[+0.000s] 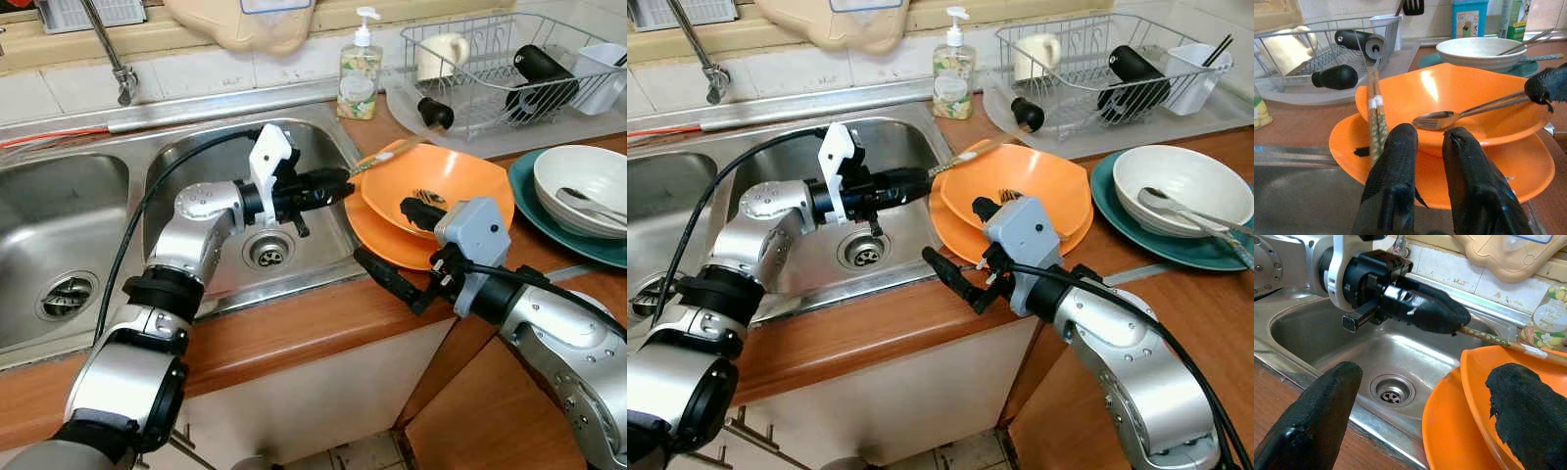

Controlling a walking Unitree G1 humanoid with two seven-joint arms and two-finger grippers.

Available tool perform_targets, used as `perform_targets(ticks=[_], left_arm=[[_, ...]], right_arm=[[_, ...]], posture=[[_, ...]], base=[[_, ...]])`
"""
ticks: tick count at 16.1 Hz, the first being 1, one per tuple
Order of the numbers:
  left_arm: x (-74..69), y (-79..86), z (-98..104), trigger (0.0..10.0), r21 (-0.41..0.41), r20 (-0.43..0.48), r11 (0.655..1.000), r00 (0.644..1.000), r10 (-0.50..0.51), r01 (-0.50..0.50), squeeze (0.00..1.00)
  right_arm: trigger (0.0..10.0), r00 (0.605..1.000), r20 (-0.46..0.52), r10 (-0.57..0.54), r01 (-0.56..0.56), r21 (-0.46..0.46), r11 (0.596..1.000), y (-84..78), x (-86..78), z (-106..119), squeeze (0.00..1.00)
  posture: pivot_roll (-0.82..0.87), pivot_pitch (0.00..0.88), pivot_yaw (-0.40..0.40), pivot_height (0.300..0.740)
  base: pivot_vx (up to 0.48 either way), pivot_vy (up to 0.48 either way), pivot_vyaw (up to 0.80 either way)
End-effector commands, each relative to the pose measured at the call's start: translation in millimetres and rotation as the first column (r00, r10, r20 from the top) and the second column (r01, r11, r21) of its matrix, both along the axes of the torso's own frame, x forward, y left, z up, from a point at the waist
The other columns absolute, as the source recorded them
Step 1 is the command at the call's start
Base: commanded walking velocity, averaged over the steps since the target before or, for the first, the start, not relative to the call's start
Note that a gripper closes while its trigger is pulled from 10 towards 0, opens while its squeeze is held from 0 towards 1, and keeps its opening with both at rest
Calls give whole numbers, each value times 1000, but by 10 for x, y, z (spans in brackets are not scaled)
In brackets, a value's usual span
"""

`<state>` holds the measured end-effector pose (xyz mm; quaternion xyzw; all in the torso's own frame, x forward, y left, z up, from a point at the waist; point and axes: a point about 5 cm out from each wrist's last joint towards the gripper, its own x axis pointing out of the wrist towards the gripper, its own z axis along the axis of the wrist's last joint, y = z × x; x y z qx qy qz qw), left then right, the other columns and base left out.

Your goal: Kitchen organization

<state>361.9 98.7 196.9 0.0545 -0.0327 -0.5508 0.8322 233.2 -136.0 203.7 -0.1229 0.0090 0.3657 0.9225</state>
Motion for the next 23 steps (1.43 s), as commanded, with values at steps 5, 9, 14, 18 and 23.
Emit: perform_targets(ticks=[5, 9, 14, 18, 23], left_arm=[[-18, -14, 275, 10000, -63, 81, 996, 995, -58, 63, 0], [46, 68, 225, 10000, 28, 98, 999, 995, 17, -20, 1000], [36, 38, 217, 10000, 66, 98, 998, 995, -20, 13, 1000], [48, 32, 204, 10000, 94, 96, 995, 995, -28, 19, 1000], [94, 25, 208, 10000, 123, 103, 992, 995, -12, -1, 1000]], right_arm=[[10000, 1000, 18, 7, -7, -12, 1000, 3, 14, 27, 0], [10000, 1000, 15, 11, -11, -15, 1000, 8, -3, 10, 0], [10000, 1000, 10, 15, -15, -21, 1000, 15, -8, -5, 0], [10000, 1000, 5, 14, -14, -27, 1000, 26, -7, -25, 0], [10000, 1000, 1, 15, -15, -32, 999, 36, -9, -39, 0]], posture=[[-139, 0, 85, 740], [-139, 0, 87, 740], [-139, 0, 95, 740], [-141, 0, 105, 740], [-143, 0, 112, 740]], base=[[0, 0, 0], [0, 0, 0], [0, 0, 0], [0, 0, 0], [0, 0, 0]])
